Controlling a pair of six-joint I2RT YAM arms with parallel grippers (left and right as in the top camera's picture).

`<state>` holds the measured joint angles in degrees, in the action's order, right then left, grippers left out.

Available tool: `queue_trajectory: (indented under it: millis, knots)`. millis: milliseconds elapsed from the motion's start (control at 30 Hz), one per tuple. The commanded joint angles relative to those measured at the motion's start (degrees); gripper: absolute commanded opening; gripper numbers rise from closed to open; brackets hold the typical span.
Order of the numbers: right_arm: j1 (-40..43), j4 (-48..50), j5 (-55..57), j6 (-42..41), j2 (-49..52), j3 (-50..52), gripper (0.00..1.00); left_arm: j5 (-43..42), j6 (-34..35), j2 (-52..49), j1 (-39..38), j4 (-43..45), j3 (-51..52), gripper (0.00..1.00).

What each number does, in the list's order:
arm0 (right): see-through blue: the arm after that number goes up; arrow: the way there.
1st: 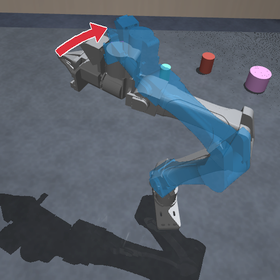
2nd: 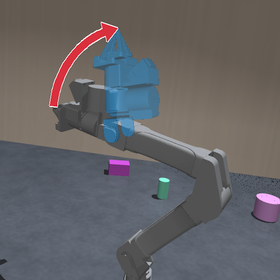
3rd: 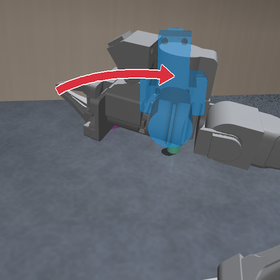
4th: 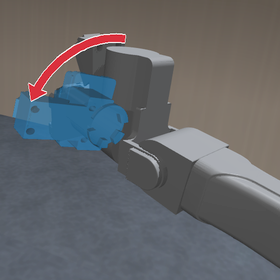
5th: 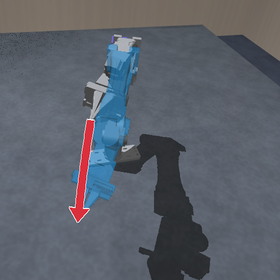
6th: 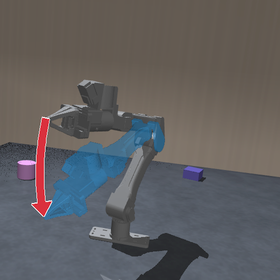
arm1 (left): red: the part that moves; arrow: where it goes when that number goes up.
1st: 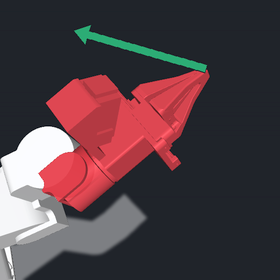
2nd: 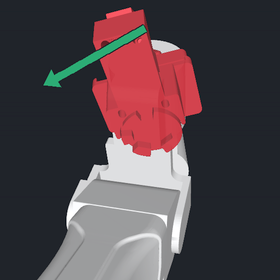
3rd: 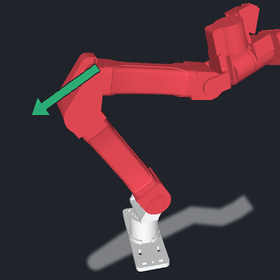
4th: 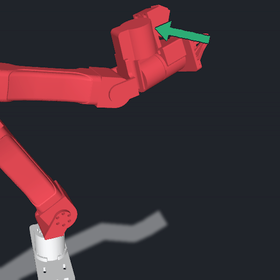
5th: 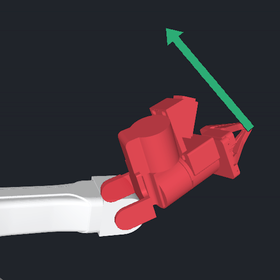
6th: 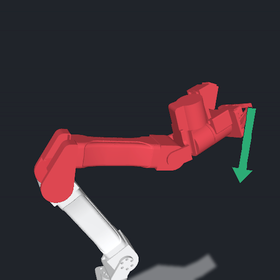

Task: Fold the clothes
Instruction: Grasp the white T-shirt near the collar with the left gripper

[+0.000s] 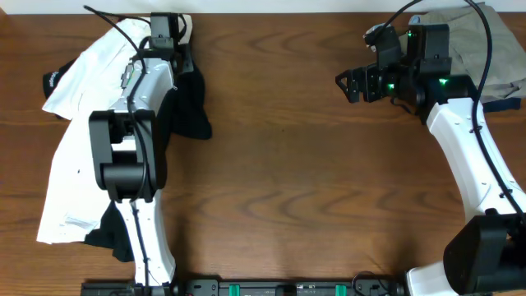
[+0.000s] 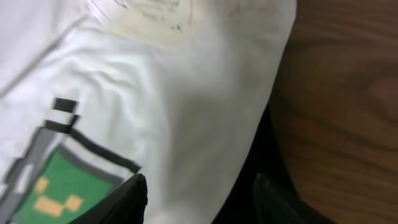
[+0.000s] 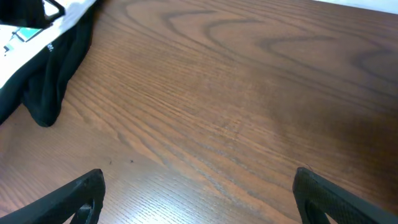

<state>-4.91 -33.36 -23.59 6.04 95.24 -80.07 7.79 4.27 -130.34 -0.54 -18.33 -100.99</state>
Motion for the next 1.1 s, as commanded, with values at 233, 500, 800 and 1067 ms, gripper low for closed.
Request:
queue_trajectory:
  millis: [233, 500, 800, 1067]
  knots:
    - [-2.03, 0.22, -0.37, -0.85, 0.50, 0.07, 0.95, 0.20, -2.21, -1.01, 0.24, -3.30, -0.48, 0.53]
    - [-2.03, 0.26, -0.39, -0.87, 0.50, 0.07, 0.95, -3.04, -7.10, -2.03, 0.24, -4.81, -0.48, 0.52]
    - [-2.03, 0.37, -0.39, -0.87, 0.50, 0.07, 0.95, -3.50, -8.76, -5.03, 0.81, -1.70, -0.48, 0.52]
    - [-2.03, 0.44, -0.37, -0.85, 0.50, 0.07, 0.95, -3.48, -8.74, -5.97, 2.14, 2.32, -0.50, 0.52]
